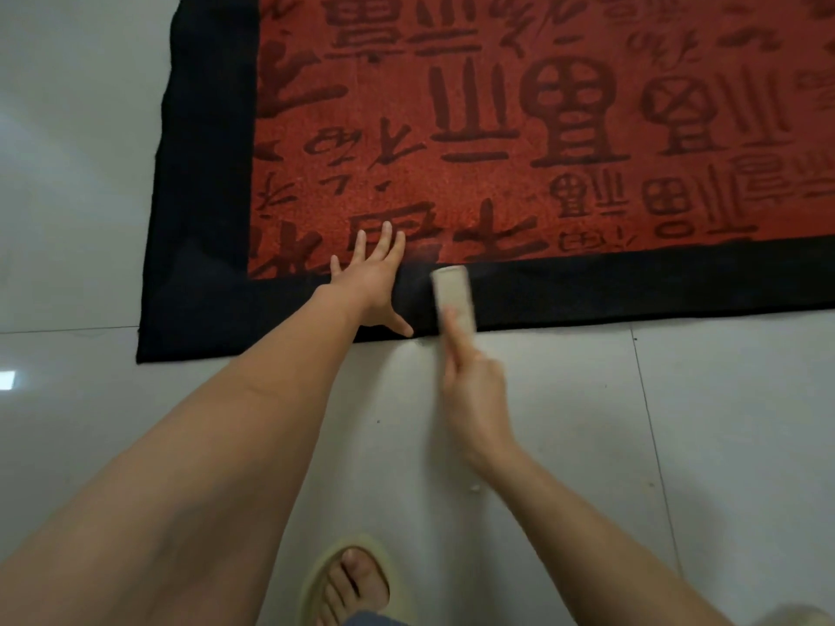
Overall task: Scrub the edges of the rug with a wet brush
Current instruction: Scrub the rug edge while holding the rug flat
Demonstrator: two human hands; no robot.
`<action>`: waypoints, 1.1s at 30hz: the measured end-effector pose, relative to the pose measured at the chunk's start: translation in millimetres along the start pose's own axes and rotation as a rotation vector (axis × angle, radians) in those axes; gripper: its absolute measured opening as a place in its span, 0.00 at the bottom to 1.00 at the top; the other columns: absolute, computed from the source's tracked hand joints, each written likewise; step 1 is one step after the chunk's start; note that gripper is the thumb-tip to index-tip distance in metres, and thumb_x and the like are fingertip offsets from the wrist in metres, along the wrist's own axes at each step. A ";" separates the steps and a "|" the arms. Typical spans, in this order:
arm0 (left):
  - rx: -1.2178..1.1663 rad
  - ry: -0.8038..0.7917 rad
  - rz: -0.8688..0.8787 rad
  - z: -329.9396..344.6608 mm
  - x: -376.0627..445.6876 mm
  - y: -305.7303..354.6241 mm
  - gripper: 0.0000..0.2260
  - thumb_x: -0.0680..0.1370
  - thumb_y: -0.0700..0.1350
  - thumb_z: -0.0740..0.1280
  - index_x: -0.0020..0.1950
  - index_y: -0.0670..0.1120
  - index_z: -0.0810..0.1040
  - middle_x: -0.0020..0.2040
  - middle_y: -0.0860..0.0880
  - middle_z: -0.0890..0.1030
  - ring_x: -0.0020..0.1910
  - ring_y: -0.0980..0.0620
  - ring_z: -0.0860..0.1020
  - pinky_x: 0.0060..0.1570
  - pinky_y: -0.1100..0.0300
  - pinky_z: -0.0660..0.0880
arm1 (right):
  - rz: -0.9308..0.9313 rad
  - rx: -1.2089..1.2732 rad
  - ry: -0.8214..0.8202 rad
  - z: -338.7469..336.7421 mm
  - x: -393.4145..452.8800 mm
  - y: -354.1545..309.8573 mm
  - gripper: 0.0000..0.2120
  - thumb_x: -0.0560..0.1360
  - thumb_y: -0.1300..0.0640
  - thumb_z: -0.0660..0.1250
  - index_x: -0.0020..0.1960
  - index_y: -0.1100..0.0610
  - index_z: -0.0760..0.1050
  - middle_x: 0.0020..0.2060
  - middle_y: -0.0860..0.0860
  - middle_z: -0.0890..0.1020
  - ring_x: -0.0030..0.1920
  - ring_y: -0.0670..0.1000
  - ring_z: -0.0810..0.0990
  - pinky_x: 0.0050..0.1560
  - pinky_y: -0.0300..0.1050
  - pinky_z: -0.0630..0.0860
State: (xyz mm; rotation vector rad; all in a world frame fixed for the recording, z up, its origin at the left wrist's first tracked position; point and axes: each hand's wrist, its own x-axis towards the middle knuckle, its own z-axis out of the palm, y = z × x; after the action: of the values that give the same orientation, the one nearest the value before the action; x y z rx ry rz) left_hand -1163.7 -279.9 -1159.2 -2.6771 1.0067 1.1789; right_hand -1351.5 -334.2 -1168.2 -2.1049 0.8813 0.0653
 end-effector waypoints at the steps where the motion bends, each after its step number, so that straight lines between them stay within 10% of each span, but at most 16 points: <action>1: 0.006 0.000 -0.001 -0.1 -0.5 -1.2 0.61 0.66 0.56 0.79 0.79 0.50 0.33 0.78 0.52 0.30 0.77 0.42 0.33 0.74 0.34 0.42 | -0.093 -0.017 -0.104 6.2 -5.5 -0.7 0.27 0.81 0.59 0.56 0.75 0.38 0.58 0.46 0.66 0.81 0.46 0.65 0.80 0.44 0.53 0.73; 3: 0.010 -0.001 0.005 0.4 0.0 -3.5 0.61 0.66 0.56 0.79 0.79 0.50 0.33 0.78 0.52 0.30 0.77 0.43 0.33 0.74 0.34 0.42 | -0.191 -0.158 -0.208 -17.8 9.1 17.7 0.30 0.80 0.61 0.56 0.74 0.34 0.56 0.46 0.64 0.82 0.46 0.62 0.81 0.47 0.52 0.75; 8: 0.027 -0.032 -0.018 -3.0 -0.3 1.4 0.61 0.67 0.55 0.79 0.79 0.49 0.32 0.77 0.51 0.29 0.77 0.41 0.33 0.73 0.34 0.43 | 0.092 -0.079 0.227 -60.9 39.4 45.6 0.25 0.81 0.60 0.57 0.75 0.42 0.62 0.41 0.66 0.80 0.43 0.65 0.80 0.42 0.53 0.71; 12: 0.069 -0.069 -0.065 -7.4 0.5 9.0 0.61 0.68 0.53 0.79 0.78 0.48 0.31 0.77 0.50 0.28 0.77 0.40 0.34 0.73 0.33 0.46 | -0.170 -0.207 -0.165 -31.2 9.2 34.5 0.34 0.78 0.64 0.56 0.76 0.37 0.54 0.40 0.64 0.80 0.42 0.63 0.80 0.42 0.51 0.71; 18: 0.181 -0.072 -0.155 -9.6 0.4 29.4 0.60 0.68 0.53 0.79 0.78 0.44 0.33 0.78 0.46 0.31 0.78 0.38 0.39 0.73 0.33 0.46 | 0.104 -0.184 0.207 -88.4 35.0 74.6 0.28 0.80 0.61 0.56 0.76 0.41 0.58 0.45 0.67 0.80 0.45 0.66 0.78 0.43 0.53 0.70; 22: 0.307 -0.087 -0.223 -13.4 3.3 54.1 0.58 0.69 0.49 0.79 0.77 0.37 0.34 0.78 0.40 0.34 0.78 0.40 0.39 0.76 0.41 0.44 | -0.159 -0.219 -0.141 -44.0 11.4 51.0 0.35 0.76 0.64 0.57 0.75 0.36 0.55 0.46 0.66 0.80 0.45 0.64 0.80 0.44 0.51 0.72; 28: 0.182 -0.011 -0.036 -13.3 19.6 93.8 0.58 0.69 0.55 0.77 0.79 0.39 0.36 0.78 0.41 0.33 0.78 0.40 0.37 0.76 0.47 0.41 | 0.062 -0.085 0.179 -102.6 25.9 90.6 0.24 0.81 0.56 0.56 0.74 0.38 0.62 0.48 0.64 0.81 0.48 0.65 0.78 0.49 0.53 0.72; 33: 0.172 0.065 0.183 -7.4 41.5 128.7 0.60 0.67 0.60 0.77 0.79 0.43 0.35 0.79 0.44 0.33 0.78 0.43 0.34 0.76 0.47 0.39 | -0.058 -0.040 0.088 -82.0 9.0 87.2 0.24 0.81 0.56 0.57 0.73 0.36 0.61 0.52 0.62 0.82 0.50 0.63 0.80 0.51 0.53 0.76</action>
State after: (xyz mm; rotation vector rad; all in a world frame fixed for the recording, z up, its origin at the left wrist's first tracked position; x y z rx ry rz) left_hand -1213.1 -405.9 -1155.4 -2.5495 1.3218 0.9850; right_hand -1418.3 -433.5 -1177.0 -2.1832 0.8769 -0.0408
